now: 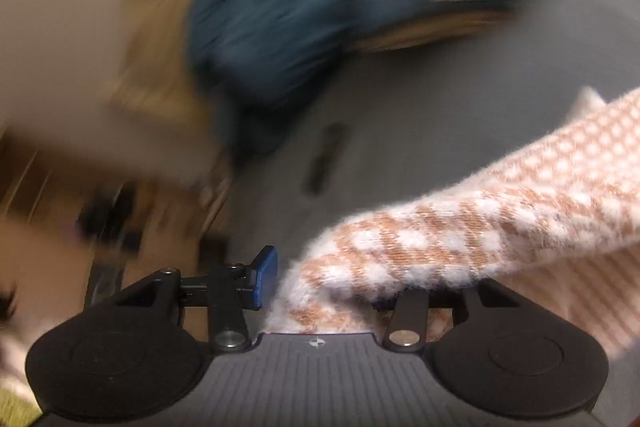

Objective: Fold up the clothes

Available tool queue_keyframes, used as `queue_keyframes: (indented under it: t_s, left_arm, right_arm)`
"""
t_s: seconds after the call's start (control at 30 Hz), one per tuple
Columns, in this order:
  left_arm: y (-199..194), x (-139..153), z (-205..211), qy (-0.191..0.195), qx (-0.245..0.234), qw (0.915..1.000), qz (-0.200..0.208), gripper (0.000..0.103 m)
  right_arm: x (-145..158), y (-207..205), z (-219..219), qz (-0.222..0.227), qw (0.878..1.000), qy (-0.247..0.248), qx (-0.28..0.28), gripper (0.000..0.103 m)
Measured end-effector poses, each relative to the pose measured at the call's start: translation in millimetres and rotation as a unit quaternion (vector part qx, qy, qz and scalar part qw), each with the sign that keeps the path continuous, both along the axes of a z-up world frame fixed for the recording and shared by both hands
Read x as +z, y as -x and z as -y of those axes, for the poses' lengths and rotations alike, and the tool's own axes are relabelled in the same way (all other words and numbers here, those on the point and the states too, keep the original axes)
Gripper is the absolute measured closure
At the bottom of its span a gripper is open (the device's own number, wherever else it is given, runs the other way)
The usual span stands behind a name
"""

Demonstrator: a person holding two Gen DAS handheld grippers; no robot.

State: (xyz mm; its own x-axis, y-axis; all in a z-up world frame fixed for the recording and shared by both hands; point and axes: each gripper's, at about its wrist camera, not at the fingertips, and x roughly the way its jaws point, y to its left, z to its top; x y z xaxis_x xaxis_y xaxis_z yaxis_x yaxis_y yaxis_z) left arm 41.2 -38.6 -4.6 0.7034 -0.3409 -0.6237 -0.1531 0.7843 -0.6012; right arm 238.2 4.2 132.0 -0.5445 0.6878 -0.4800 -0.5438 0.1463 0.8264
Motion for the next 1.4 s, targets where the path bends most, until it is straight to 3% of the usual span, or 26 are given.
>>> queue_keyframes:
  t_s: [0.07, 0.17, 0.23, 0.33, 0.47, 0.6, 0.77, 0.87, 0.9, 0.97, 1.13, 1.2, 1.27, 1.3, 1.37, 1.4]
  left_arm:
    - [7.1, 0.3, -13.2, 0.011, 0.024, 0.9997, 0.002, 0.051]
    - [6.0, -11.7, -30.4, 0.036, 0.053, 0.9978, -0.013, 0.05]
    - [0.5, -21.1, -37.1, 0.04, 0.067, 0.9967, -0.023, 0.048]
    - [-9.2, -33.5, -46.5, 0.052, 0.079, 0.995, -0.034, 0.043]
    - [-20.7, -41.6, -51.4, 0.063, 0.085, 0.9935, -0.041, 0.042]
    - [-28.2, -43.9, -47.3, 0.066, 0.089, 0.9927, -0.047, 0.042]
    - [-35.0, -45.1, -37.3, 0.061, 0.089, 0.9928, -0.053, 0.042]
    - [-38.4, -45.3, -30.9, 0.054, 0.088, 0.9931, -0.055, 0.041]
    - [-39.6, -45.3, -28.9, 0.052, 0.088, 0.9931, -0.057, 0.041]
    - [-42.0, -45.4, -24.7, 0.045, 0.089, 0.9932, -0.059, 0.041]
    - [-43.8, -41.7, -14.3, 0.025, 0.093, 0.993, -0.069, 0.041]
    - [-34.2, -35.6, -18.0, 0.011, 0.095, 0.9928, -0.072, 0.041]
    - [-26.6, -28.3, -19.2, -0.005, 0.099, 0.9926, -0.07, 0.041]
    - [-21.8, -25.6, -21.3, -0.012, 0.105, 0.9921, -0.068, 0.041]
    - [-5.6, -19.1, -36.7, -0.016, 0.122, 0.99, -0.068, 0.041]
    - [-6.0, -18.2, -48.5, -0.015, 0.132, 0.9884, -0.074, 0.04]
  right_arm:
    - [7.8, 14.1, -30.8, 0.019, 0.999, 0.0, 0.041, 0.054]
    - [-3.8, 15.4, -70.5, 0.037, 0.997, 0.04, 0.058, 0.052]
    - [-17.7, -0.3, -84.4, 0.053, 0.995, 0.086, 0.022, 0.044]
    - [-31.5, -40.6, -74.6, 0.049, 0.987, 0.137, -0.074, 0.039]
    - [-21.4, -83.0, -22.7, 0.044, 0.972, 0.145, -0.179, 0.031]
    - [3.4, -92.4, 69.9, 0.065, 0.951, 0.126, -0.275, 0.029]
    - [23.9, -68.9, 206.7, 0.114, 0.907, 0.111, -0.39, 0.029]
    - [29.5, -31.2, 279.4, 0.126, 0.89, 0.092, -0.428, 0.024]
    - [29.2, -13.2, 296.5, 0.128, 0.889, 0.082, -0.431, 0.021]
    - [26.6, 20.9, 323.3, 0.116, 0.894, 0.062, -0.428, 0.001]
    - [-21.9, 65.2, 311.1, 0.065, 0.915, 0.071, -0.393, 0.0]
    - [-50.5, 63.0, 293.0, 0.052, 0.917, 0.094, -0.384, 0.003]
    - [-70.4, 58.3, 272.4, 0.057, 0.917, 0.119, -0.377, 0.014]
    - [-75.1, 55.5, 262.8, 0.068, 0.917, 0.132, -0.37, 0.023]
    - [-78.6, 49.7, 245.1, 0.102, 0.917, 0.16, -0.352, 0.053]
    - [-77.9, 46.5, 239.7, 0.115, 0.916, 0.17, -0.346, 0.062]
